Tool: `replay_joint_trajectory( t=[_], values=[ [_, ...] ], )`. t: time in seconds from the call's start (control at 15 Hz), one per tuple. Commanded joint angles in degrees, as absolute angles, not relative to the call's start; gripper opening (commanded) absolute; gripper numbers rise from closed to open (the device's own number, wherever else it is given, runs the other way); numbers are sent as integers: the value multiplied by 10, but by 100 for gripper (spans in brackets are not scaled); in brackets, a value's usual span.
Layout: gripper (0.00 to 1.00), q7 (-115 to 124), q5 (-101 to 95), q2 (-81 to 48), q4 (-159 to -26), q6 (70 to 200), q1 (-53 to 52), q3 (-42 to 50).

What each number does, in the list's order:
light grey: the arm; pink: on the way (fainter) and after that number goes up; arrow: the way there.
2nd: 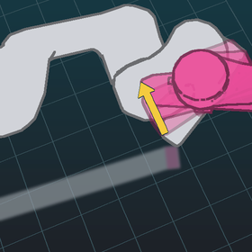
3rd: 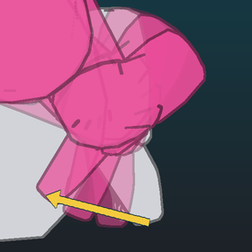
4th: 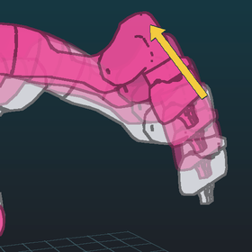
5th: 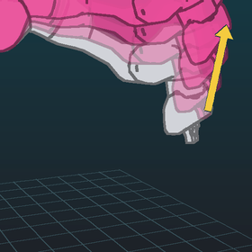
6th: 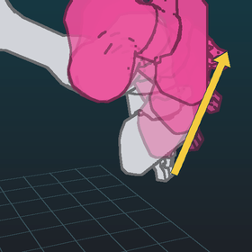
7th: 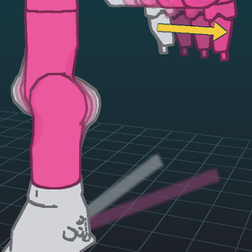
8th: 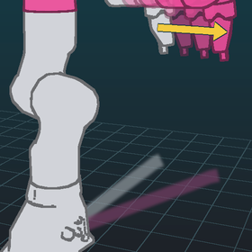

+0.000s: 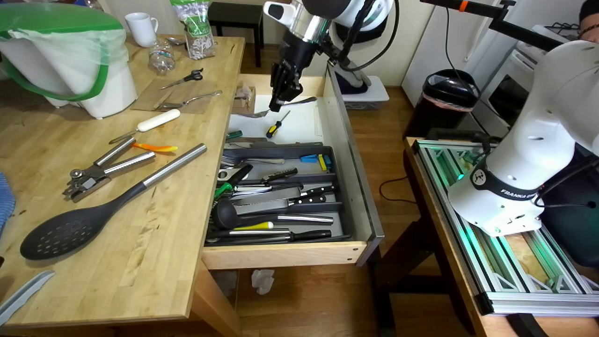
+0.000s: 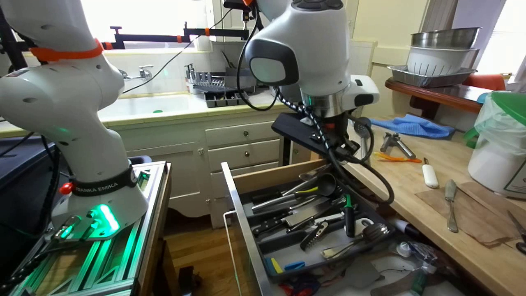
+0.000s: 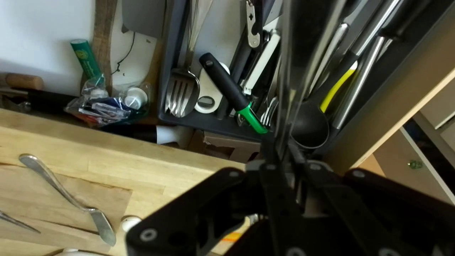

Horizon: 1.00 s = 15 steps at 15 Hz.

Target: Pick up the fork on the table and put it in the drawer

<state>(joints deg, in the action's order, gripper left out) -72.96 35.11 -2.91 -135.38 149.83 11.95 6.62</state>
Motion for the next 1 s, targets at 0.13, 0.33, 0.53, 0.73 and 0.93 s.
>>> replay_joint_trajectory(
  t=[0.13,0.33,0.53,0.73,0.93],
  values=[
    [2,-769,372,-52,-1371,1492,131,73],
    [2,-728,324,-77,-1368,1476,141,88],
    [2,-701,296,-113,-1359,1481,152,96],
    [2,-684,293,-159,-1334,1487,164,83],
    [2,-666,305,-205,-1288,1492,174,63]
  ],
)
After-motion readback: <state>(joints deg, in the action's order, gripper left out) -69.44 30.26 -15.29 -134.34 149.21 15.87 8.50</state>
